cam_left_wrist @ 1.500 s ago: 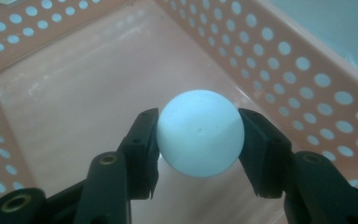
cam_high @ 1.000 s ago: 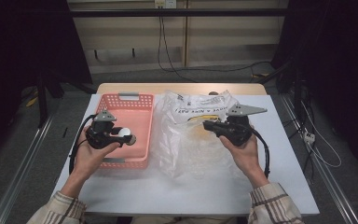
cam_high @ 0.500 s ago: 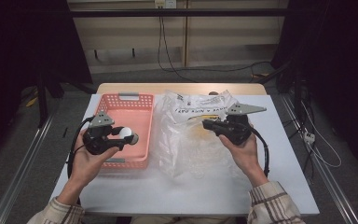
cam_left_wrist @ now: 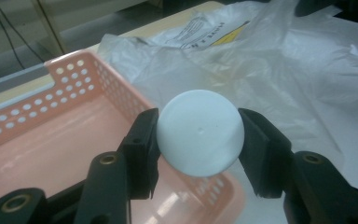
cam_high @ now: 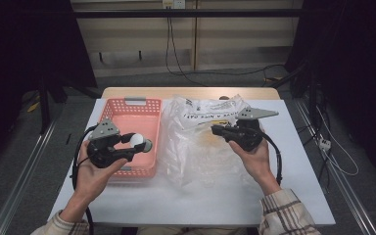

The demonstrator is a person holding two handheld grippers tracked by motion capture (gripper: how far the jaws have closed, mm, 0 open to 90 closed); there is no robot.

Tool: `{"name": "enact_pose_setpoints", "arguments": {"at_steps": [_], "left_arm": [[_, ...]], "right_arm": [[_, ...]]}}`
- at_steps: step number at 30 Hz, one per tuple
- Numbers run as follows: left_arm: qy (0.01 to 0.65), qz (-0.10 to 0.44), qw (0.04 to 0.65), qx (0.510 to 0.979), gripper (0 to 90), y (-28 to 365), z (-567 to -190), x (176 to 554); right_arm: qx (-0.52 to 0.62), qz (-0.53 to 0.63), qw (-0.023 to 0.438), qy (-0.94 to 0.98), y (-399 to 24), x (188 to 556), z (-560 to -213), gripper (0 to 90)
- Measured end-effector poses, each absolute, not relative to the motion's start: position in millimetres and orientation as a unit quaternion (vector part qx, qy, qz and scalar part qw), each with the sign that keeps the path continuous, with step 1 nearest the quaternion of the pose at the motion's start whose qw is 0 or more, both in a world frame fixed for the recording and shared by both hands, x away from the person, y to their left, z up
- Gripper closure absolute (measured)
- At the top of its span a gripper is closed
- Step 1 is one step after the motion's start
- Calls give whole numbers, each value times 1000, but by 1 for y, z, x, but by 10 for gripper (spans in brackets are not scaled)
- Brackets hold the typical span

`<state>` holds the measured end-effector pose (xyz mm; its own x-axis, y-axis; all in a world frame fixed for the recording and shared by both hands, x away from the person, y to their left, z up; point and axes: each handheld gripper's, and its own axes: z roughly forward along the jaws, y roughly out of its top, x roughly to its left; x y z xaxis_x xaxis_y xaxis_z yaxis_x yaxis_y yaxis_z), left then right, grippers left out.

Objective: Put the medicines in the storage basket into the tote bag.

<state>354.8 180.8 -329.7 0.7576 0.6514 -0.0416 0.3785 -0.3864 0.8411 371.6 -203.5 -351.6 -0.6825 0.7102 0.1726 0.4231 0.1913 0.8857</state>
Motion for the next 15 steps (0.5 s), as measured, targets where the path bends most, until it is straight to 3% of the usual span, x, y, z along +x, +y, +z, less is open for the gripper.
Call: {"name": "enact_pose_setpoints", "arguments": {"at_steps": [15], "left_arm": [[249, 128, 476, 834, 509, 145, -314, 327]], "right_arm": [[373, 515, 135, 760, -203, 372, -353, 900]]}}
